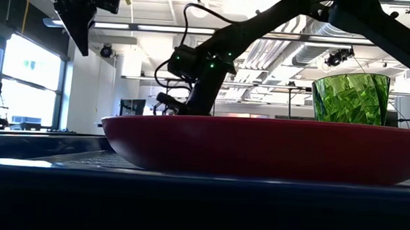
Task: Pick and place plate/cup/fork/spoon on tray
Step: Put the yellow spoon on the blue tray to the left side of the pink plate
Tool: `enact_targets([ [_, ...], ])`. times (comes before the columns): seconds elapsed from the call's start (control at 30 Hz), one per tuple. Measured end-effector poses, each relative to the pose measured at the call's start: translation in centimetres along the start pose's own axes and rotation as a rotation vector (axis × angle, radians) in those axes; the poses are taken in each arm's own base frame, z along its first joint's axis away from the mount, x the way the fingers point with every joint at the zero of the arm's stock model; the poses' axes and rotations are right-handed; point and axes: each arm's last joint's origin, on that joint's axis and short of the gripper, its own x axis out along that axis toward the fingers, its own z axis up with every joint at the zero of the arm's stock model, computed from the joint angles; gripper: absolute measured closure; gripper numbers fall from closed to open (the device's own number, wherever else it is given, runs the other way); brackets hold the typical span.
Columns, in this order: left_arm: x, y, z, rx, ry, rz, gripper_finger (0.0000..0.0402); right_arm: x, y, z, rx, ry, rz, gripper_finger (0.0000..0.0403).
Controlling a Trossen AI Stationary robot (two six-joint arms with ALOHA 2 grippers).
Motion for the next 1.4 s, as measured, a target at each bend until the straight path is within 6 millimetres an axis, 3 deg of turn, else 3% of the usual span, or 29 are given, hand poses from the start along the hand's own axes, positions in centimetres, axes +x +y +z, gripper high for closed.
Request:
enact_targets([
  [0.2,0.0,0.0,0.1,0.024,-0.007,-0.002,0.033,0.0,0.0,0.0,-0.003,0.011,0.004,0.0385],
  [0.53,0.0,0.0,0.1,0.024,-0.013,-0.003,0.033,0.0,0.0,0.0,0.005,0.013,0.006,0.0305],
  [0.8,0.0,0.0,0.1,0.025,-0.013,-0.003,0.033,-0.5,0.7,0.2,0.006,0.006,0.026,0.029],
  [1.17,0.0,-0.1,0.4,0.018,-0.038,-0.01,0.033,-4.7,1.9,0.9,-0.027,-0.055,-0.1,0.0289],
  [1.4,0.0,-0.1,0.4,0.051,-0.044,0.0,0.033,-9.6,3.8,0.2,-0.112,-0.147,-0.161,0.0289],
])
